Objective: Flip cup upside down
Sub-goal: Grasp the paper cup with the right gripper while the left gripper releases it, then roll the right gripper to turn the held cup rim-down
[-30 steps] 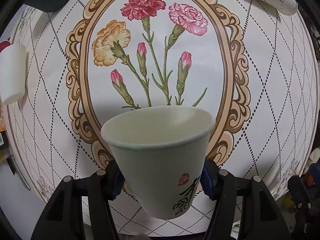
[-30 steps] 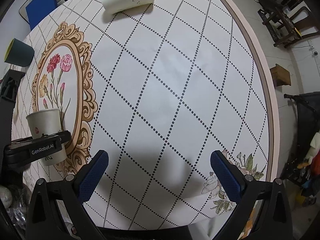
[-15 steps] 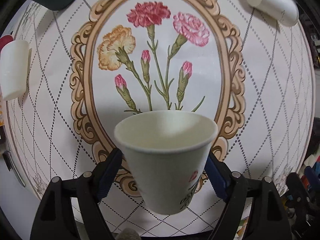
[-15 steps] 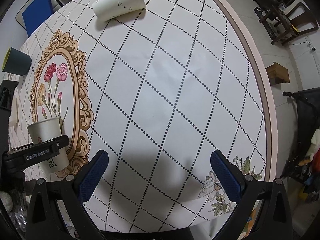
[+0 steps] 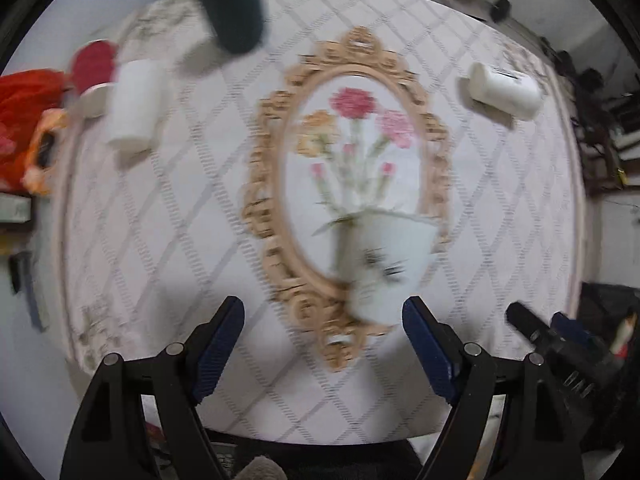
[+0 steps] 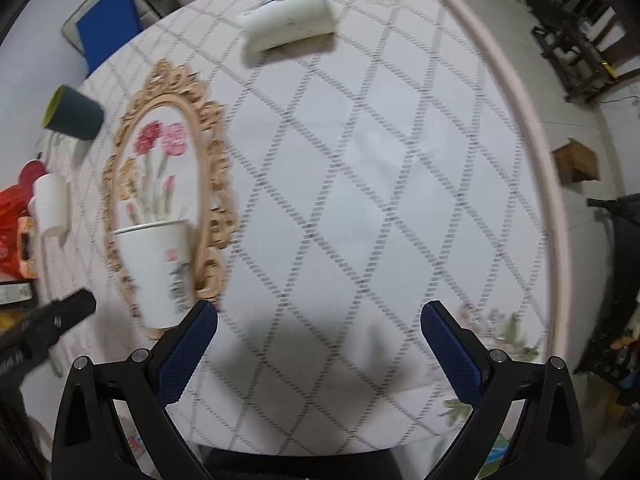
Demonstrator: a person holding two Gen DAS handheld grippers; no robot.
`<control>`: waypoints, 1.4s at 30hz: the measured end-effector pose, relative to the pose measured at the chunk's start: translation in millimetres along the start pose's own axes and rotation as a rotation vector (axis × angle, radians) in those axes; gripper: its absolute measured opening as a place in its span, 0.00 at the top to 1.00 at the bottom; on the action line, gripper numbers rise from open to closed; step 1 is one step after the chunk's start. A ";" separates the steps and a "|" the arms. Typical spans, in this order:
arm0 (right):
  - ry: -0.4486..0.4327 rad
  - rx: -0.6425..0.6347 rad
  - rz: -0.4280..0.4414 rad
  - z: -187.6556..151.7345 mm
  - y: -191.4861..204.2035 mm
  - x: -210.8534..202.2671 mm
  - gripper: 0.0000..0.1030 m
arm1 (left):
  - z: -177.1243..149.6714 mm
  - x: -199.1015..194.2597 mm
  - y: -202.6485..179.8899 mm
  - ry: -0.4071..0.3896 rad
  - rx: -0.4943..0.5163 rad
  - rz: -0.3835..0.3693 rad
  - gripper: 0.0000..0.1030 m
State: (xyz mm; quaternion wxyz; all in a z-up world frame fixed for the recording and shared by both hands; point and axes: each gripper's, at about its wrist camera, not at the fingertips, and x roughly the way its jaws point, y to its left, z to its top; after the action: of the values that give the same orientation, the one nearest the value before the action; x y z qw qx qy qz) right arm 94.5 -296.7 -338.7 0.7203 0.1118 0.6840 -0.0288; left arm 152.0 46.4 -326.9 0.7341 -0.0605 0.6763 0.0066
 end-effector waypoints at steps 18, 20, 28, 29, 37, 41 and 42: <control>-0.241 -1.291 -0.492 -80.6 186.2 -19.8 0.02 | -45.7 72.3 103.8 0.032 -0.086 0.140 0.22; -0.298 -1.634 -0.621 -108.9 193.2 -11.5 0.02 | -44.1 79.0 108.3 0.037 -0.087 0.142 0.22; -0.249 -2.742 -0.927 -152.5 154.3 49.9 0.02 | -45.8 106.3 129.6 0.082 -0.167 0.105 0.21; -0.233 -2.792 -0.931 -152.6 150.6 53.8 0.02 | -46.8 109.5 132.1 0.085 -0.172 0.108 0.21; -0.200 -3.188 -0.913 -121.0 146.6 86.7 0.03 | -60.6 124.1 142.6 0.120 -0.181 0.117 0.21; -0.159 -3.234 -0.893 -104.4 160.3 97.2 0.07 | -69.3 125.7 147.8 0.130 -0.177 0.127 0.21; -0.146 -3.248 -0.897 -99.4 163.0 99.6 0.07 | -67.9 126.8 147.7 0.135 -0.172 0.130 0.21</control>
State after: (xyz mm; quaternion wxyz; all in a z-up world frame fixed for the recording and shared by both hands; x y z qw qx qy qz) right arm 35.1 -107.0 -421.6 -0.0457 0.8839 0.0528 -0.4624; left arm 81.9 177.2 -470.1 0.6769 -0.0798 0.7237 0.1080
